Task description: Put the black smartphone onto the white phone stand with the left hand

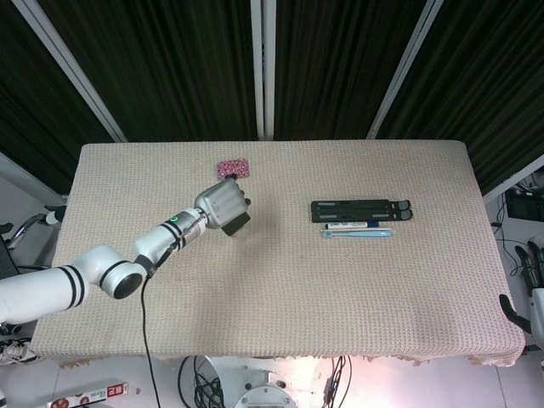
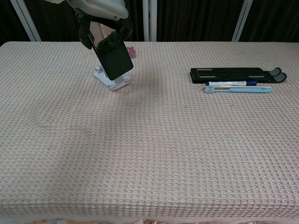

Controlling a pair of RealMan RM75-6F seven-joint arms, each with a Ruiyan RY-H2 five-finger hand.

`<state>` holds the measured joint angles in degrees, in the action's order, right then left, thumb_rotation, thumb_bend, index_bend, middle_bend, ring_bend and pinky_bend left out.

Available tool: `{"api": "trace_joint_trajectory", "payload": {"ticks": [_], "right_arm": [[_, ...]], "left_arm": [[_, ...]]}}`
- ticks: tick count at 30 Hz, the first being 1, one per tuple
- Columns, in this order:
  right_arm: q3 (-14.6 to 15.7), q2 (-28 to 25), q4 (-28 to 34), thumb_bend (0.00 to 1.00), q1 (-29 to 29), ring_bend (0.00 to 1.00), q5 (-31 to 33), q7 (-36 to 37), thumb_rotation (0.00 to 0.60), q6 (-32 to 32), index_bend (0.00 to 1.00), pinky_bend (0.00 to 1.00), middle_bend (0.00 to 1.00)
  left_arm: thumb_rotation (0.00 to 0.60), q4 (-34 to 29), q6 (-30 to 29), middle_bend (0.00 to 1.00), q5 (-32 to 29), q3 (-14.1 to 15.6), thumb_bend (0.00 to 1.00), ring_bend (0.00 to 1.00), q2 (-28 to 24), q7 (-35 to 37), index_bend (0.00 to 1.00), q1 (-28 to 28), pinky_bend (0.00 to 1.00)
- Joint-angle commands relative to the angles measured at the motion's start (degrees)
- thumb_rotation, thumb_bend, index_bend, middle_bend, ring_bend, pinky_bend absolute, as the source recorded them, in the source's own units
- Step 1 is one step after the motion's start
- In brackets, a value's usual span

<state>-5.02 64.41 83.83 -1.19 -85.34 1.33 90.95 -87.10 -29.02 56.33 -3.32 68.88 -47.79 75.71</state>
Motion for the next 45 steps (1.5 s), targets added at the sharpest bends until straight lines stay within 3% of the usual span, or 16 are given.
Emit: {"api": "trace_joint_trajectory", "payload": {"ticks": [1,10,23,45], "right_arm": [[0.0,0.2,-0.4,0.23,0.0,0.00,0.1,0.4,0.600,-0.1,0.00,0.00,0.00],[0.1,0.7,-2.5,0.23,-0.3,0.00,0.5,2.3,0.600,-0.3,0.00,0.00,0.00],[0.1,1.1,-4.2,0.23,-0.5,0.00,1.1,4.3,0.600,-0.8,0.00,0.00,0.00],[-0.4,0.8,-3.9,0.24,0.1,0.00,2.3,4.1,0.600,-2.5,0.00,0.00,0.00]], "left_arm": [[0.600,1.2,0.4,0.58,-2.8,1.9,0.43,0.51,0.9,-1.0,0.62,2.4,0.30],[0.600,4.1,1.3,0.58,-5.4,5.3,0.43,0.51,3.3,-0.6,0.62,5.7,0.29],[0.600,6.7,2.2,0.57,-2.6,8.8,0.43,0.50,4.8,1.4,0.62,8.1,0.29],[0.600,11.1,3.2,0.57,1.8,9.6,0.44,0.49,7.3,8.1,0.62,8.7,0.29]]}}
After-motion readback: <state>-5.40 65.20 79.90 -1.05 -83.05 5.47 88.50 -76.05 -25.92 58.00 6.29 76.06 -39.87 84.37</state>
